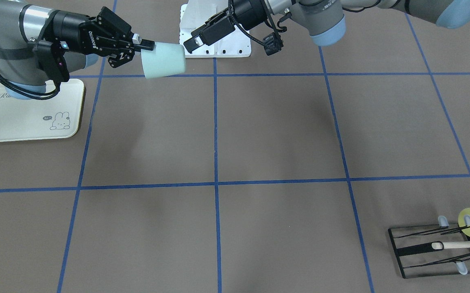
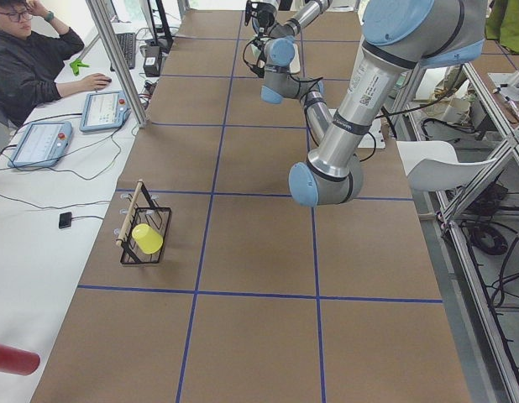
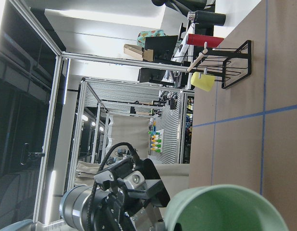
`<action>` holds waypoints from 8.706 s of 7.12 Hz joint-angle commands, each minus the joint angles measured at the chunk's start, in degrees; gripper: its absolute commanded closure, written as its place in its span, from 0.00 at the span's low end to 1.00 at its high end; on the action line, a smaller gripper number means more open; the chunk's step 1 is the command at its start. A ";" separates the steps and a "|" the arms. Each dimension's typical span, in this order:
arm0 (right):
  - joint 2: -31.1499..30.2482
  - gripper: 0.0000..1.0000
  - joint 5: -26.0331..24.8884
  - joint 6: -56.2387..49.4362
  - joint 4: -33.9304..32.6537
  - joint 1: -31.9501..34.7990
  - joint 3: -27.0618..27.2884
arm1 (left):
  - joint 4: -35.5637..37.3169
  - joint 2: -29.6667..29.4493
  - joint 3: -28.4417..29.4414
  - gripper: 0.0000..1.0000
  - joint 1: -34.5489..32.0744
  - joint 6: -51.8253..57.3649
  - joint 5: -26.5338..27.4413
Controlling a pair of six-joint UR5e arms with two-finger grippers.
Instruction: Left arm grabs green cup and hands to right arm on tray
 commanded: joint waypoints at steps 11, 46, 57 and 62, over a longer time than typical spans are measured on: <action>-6.23 1.00 22.24 -61.10 -38.31 29.61 -10.92 | 6.03 6.85 2.09 0.00 -11.56 56.29 -0.52; -26.15 0.01 7.47 -96.13 -112.56 8.51 30.55 | 26.02 21.62 -4.77 0.00 -27.22 89.71 -12.04; -18.30 0.01 17.49 -119.51 -115.31 39.18 6.41 | 51.33 42.08 -0.49 0.00 -54.42 157.96 -24.98; -22.17 0.01 23.56 -124.61 -115.05 47.11 3.23 | 50.45 46.85 5.70 0.00 -61.15 159.79 -27.16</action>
